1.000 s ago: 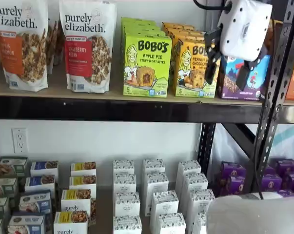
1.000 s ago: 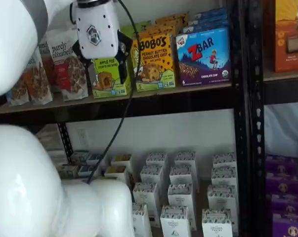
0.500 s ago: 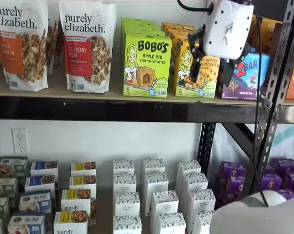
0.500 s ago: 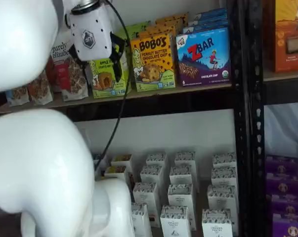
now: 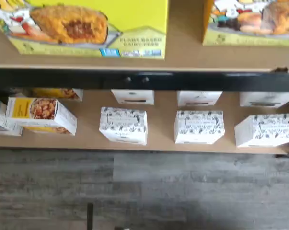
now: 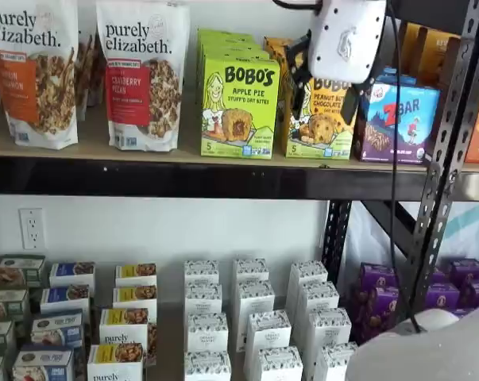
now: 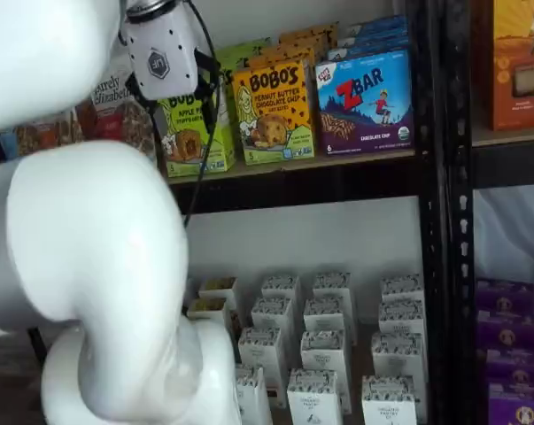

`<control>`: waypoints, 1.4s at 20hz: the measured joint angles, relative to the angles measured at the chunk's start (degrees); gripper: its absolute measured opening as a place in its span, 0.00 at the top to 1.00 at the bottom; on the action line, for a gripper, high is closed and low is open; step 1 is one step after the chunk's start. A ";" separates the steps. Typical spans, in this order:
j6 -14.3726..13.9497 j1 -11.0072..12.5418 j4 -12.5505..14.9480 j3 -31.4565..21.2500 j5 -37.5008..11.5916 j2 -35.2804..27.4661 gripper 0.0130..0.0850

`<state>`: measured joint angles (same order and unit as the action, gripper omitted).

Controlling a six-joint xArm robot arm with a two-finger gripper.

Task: Pick the green box on the top shelf, the fourth from the left

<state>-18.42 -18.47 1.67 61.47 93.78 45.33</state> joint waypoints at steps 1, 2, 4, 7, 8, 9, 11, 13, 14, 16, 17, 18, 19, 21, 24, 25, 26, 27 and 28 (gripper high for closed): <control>-0.42 -0.43 0.27 0.62 -0.33 -0.85 0.00; -0.72 -0.74 0.31 1.28 -0.74 -1.72 0.00; -1.06 -1.06 0.18 2.40 -1.38 -3.24 0.00; -1.18 -1.10 -0.68 4.27 -2.13 -5.80 0.00; -1.23 -1.15 -0.86 4.81 -2.32 -6.55 0.00; -1.32 -1.22 -1.00 5.37 -2.56 -7.32 0.00; -1.59 -1.52 -0.98 6.34 -2.98 -8.63 0.00; -1.74 -1.66 -1.35 7.29 -3.44 -9.87 0.00; -1.91 -1.85 -1.41 7.94 -3.58 -10.65 0.00; -2.32 -2.28 -1.28 9.10 -3.81 -11.99 0.00; -2.63 -2.62 -0.99 9.70 -4.04 -12.66 0.00; -2.83 -2.84 -0.91 10.29 -4.33 -13.32 0.00; -3.03 -3.05 -0.78 10.89 -4.44 -13.92 0.00; -3.35 -3.39 -0.60 12.18 -4.61 -15.23 0.00; -3.57 -3.64 -0.77 14.04 -4.98 -17.11 0.00; -3.59 -3.64 -0.85 14.57 -5.05 -17.67 0.00; -3.66 -3.71 -0.76 15.08 -5.05 -18.22 0.00; -3.74 -3.80 -0.60 15.53 -4.97 -18.71 0.00; -3.83 -3.89 -0.40 15.99 -4.88 -19.23 0.00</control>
<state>-22.26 -22.36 1.27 77.46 88.90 26.10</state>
